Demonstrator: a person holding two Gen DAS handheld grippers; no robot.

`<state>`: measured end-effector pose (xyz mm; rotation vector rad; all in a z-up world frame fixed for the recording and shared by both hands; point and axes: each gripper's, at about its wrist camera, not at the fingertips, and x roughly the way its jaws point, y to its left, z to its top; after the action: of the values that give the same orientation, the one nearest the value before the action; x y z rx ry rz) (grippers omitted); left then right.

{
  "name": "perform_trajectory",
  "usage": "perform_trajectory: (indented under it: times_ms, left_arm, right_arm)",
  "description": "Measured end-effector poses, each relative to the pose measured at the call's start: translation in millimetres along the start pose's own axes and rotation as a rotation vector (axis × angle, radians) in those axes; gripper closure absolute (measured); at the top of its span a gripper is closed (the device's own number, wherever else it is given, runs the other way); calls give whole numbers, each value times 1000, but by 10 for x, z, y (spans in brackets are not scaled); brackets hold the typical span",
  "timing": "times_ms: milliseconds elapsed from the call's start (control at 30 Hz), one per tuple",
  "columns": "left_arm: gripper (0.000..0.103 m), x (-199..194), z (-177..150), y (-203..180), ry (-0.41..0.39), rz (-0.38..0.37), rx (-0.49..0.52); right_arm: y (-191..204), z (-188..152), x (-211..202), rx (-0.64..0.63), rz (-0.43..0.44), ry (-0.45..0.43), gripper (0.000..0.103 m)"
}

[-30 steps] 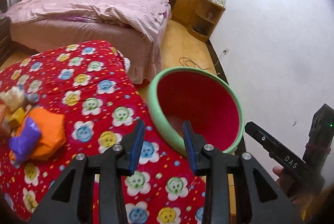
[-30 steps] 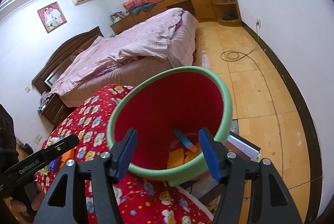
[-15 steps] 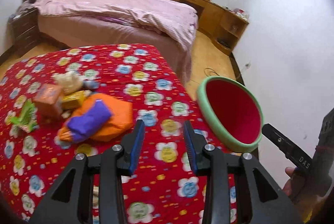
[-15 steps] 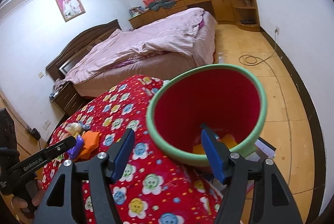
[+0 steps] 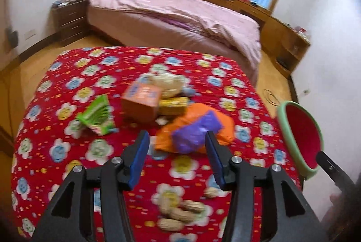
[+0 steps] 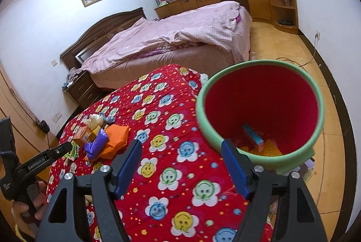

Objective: Collect trash
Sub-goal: 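Move both tools back over the bedspread toward the green box, then grasp the green mosquito-coil box with the left tool while the right tool grasps the purple bag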

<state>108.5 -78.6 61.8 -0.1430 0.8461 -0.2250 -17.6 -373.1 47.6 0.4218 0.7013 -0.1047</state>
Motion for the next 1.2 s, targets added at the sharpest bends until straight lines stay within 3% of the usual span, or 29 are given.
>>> perform_trajectory:
  times_ms: [400, 933, 1200]
  left_arm:
    - [42, 285, 67, 681, 8, 182, -100]
    - [42, 835, 184, 952, 71, 252, -127]
    - [39, 905, 170, 919, 49, 279, -63]
  right_arm:
    - [123, -68, 253, -19, 9, 42, 22]
    - [66, -90, 447, -10, 5, 77, 22]
    - [59, -105, 501, -2, 20, 88, 22]
